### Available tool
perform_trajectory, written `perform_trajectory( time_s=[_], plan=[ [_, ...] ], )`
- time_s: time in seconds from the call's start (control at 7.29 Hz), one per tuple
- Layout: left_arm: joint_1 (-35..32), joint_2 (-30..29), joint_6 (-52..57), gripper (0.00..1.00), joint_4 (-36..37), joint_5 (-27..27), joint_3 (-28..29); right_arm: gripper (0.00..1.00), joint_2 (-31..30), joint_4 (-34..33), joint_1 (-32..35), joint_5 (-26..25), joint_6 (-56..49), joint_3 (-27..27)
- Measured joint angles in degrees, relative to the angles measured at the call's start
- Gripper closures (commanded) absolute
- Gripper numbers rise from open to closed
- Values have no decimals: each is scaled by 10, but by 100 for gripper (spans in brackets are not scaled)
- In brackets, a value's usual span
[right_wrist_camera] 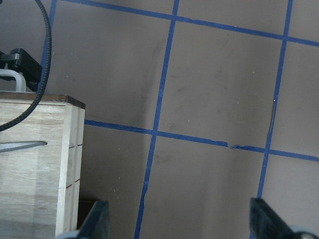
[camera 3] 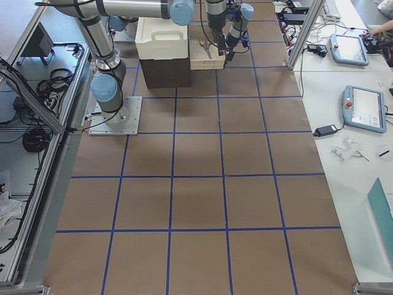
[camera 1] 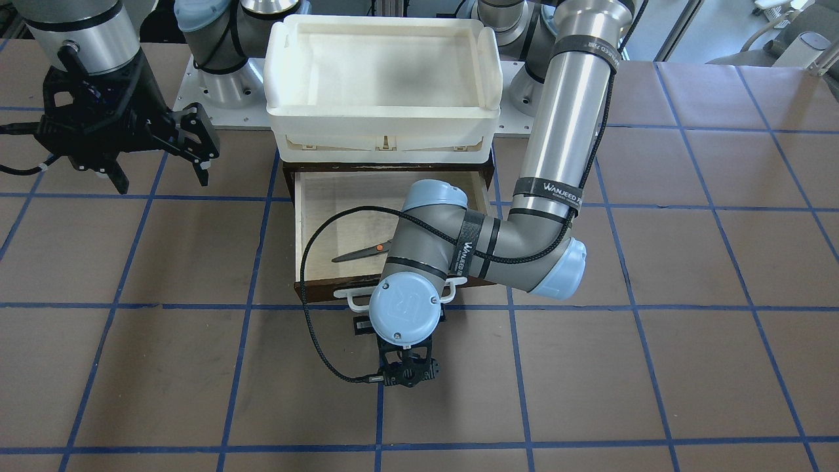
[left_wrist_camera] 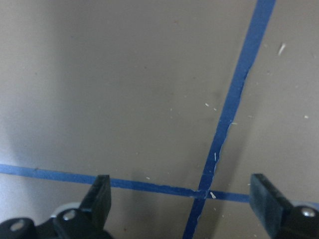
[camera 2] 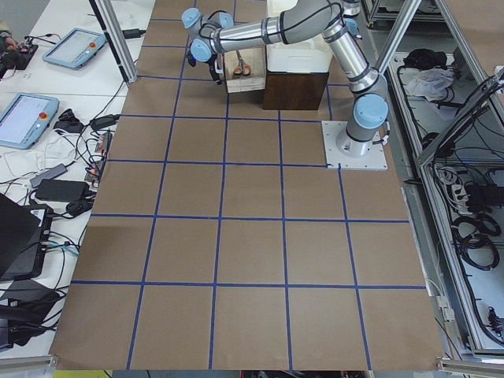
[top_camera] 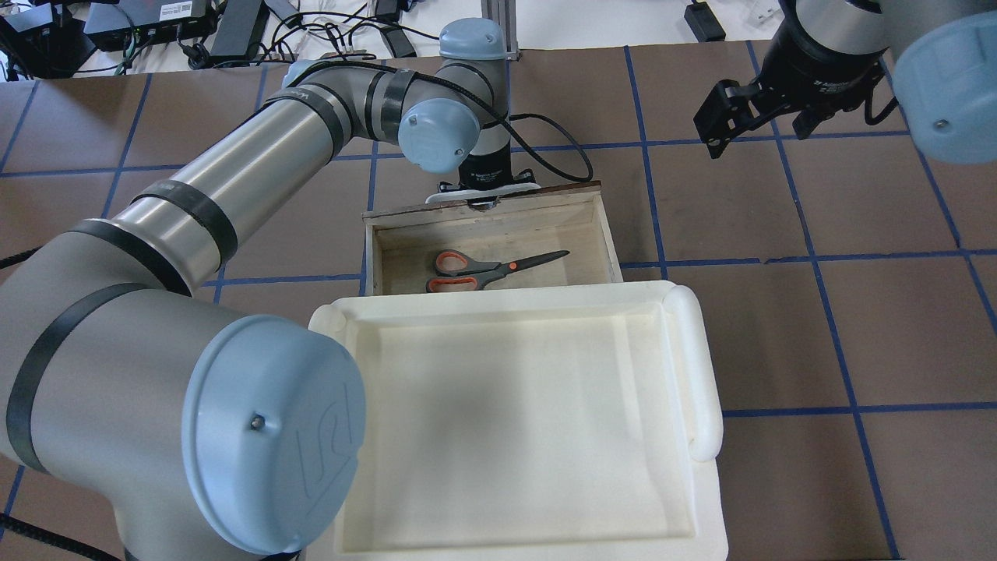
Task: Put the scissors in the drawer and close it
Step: 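Push the drawer front with the left gripper away from the robot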
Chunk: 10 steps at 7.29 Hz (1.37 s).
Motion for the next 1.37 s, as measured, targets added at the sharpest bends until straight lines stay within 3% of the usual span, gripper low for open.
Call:
perform_trajectory(
  time_s=[1.37],
  plan=[
    [-6,63,-6,0,-55,-13,-1,0,0,3,0,0,-1,0]
  ],
)
